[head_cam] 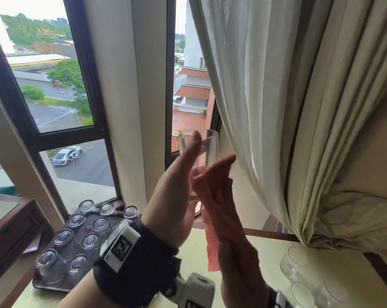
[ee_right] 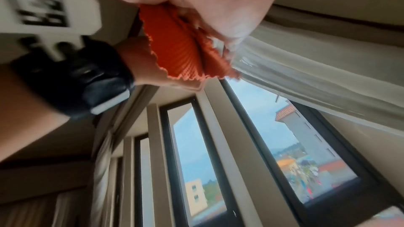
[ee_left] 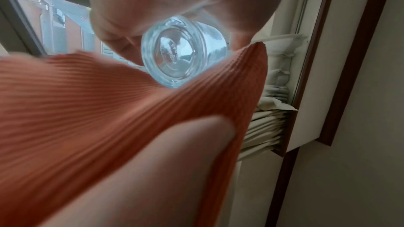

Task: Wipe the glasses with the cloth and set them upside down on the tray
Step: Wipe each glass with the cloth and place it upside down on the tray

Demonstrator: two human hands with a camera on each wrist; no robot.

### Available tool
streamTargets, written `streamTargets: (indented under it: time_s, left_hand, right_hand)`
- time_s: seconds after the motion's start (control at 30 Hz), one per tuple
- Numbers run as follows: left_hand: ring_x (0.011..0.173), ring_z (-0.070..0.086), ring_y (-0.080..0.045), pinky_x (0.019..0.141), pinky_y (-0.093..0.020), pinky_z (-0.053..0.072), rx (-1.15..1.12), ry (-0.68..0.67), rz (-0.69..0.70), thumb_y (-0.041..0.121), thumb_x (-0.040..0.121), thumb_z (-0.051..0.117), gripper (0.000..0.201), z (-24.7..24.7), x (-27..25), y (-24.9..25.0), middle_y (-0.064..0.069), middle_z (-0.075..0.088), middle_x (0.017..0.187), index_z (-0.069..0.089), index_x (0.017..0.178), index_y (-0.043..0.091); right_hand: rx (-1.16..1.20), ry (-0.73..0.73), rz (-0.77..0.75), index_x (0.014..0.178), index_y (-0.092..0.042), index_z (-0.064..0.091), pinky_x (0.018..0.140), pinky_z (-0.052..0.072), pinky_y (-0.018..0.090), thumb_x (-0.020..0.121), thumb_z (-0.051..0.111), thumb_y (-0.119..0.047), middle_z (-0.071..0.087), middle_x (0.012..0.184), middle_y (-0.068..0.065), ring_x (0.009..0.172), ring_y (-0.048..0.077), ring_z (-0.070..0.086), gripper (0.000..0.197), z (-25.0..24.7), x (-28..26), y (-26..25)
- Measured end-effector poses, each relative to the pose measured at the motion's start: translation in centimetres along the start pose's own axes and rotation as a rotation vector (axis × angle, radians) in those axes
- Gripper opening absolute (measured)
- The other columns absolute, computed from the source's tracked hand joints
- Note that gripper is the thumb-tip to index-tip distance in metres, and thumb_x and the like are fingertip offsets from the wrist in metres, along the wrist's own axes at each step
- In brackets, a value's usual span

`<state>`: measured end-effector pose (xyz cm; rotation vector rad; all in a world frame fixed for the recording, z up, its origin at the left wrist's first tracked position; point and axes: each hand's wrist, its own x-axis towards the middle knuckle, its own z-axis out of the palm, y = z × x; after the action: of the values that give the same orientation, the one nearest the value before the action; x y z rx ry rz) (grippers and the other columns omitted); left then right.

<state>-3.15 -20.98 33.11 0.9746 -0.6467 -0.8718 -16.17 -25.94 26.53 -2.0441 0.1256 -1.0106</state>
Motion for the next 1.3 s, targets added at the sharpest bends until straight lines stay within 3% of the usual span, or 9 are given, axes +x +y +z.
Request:
streamTargets:
  time_s: [0.1,0.23,0.3,0.5,0.7,0.8,0.9,1.1,1.3]
  left_hand:
    - [0.083,0.074,0.000,0.069,-0.018,0.059,0.082,-0.005,0.102,0.041,0.084,0.074,0.038,-0.1,0.6,1.5,0.005,0.079,0.100,0.078,0.117,0.024]
    - [0.096,0.077,-0.011,0.076,-0.016,0.058,0.246,0.005,0.226,0.034,0.075,0.092,0.060,-0.3,1.4,1.4,-0.004,0.078,0.108,0.064,0.128,0.027]
    - [0.103,0.077,-0.021,0.085,-0.026,0.061,0.273,-0.024,0.251,0.032,0.068,0.094,0.066,-0.7,1.2,1.1,-0.008,0.076,0.112,0.063,0.125,0.033]
    - [0.127,0.065,-0.011,0.107,-0.033,0.053,0.565,-0.037,0.360,0.046,0.069,0.094,0.075,-2.4,0.5,-0.4,0.008,0.070,0.128,0.053,0.131,0.030]
    - [0.102,0.069,-0.013,0.087,-0.027,0.057,0.615,0.046,0.345,0.059,0.065,0.089,0.071,-4.2,-0.5,-0.9,0.013,0.071,0.114,0.058,0.125,0.038]
    - [0.100,0.074,-0.021,0.083,-0.027,0.060,0.510,0.013,0.346,0.048,0.066,0.093,0.067,-4.3,-1.1,-1.4,0.006,0.073,0.115,0.062,0.124,0.042]
    - [0.099,0.075,-0.024,0.084,-0.029,0.062,0.499,0.025,0.369,0.045,0.064,0.095,0.066,-4.2,-1.6,-1.8,0.002,0.075,0.114,0.066,0.122,0.041]
    - [0.094,0.077,-0.032,0.074,-0.039,0.065,0.388,0.051,0.365,0.041,0.063,0.098,0.066,-4.1,-2.5,-2.9,-0.006,0.075,0.111,0.070,0.122,0.033]
    - [0.093,0.078,-0.030,0.074,-0.034,0.065,0.382,0.069,0.352,0.037,0.064,0.095,0.063,-4.2,-2.3,-3.1,-0.005,0.077,0.111,0.070,0.122,0.033]
  right_hand:
    - [-0.026,0.061,-0.097,0.156,-0.009,0.034,0.125,0.020,0.048,0.109,0.018,-0.042,0.030,0.165,0.005,0.153,0.030,0.024,0.059,1.0,-1.1,1.9]
    - [0.266,0.347,0.276,0.134,-0.030,0.056,0.089,0.041,-0.002,0.098,0.035,-0.065,0.060,0.137,-0.012,0.108,-0.024,0.056,0.055,1.2,-0.5,1.7]
    - [0.455,0.390,0.600,0.135,-0.028,0.058,0.084,0.054,0.012,0.089,0.044,-0.070,0.064,0.126,-0.010,0.098,-0.014,0.066,0.064,1.2,0.8,2.1]
    - [1.077,0.514,0.530,0.141,-0.026,0.056,0.109,0.039,0.062,0.105,0.028,-0.057,0.062,0.138,0.018,0.124,0.040,0.061,0.055,-1.1,4.1,0.7]
    - [0.398,0.346,0.399,0.148,0.000,0.031,0.065,0.061,0.045,0.086,0.070,-0.030,0.069,0.106,0.035,0.083,0.042,0.074,0.079,-2.5,4.2,1.6]
    - [0.431,0.223,0.291,0.147,0.003,0.043,0.092,0.052,0.033,0.100,0.042,-0.058,0.066,0.119,0.011,0.107,0.022,0.066,0.077,-3.1,6.4,0.6]
    - [0.270,0.277,0.014,0.134,-0.021,0.055,0.110,0.041,0.024,0.103,0.042,-0.020,0.058,0.141,-0.013,0.132,0.012,0.054,0.034,-4.1,6.8,-0.4]
    - [0.365,0.326,0.318,0.090,-0.022,0.071,0.048,0.050,0.017,0.081,0.061,-0.073,0.068,0.068,0.002,0.053,0.013,0.066,0.052,-5.1,6.3,-0.1]
    - [0.090,0.270,0.375,0.107,-0.041,0.067,0.080,0.057,0.024,0.088,0.037,-0.077,0.072,0.106,0.005,0.104,0.017,0.066,0.050,-3.2,3.7,1.1]
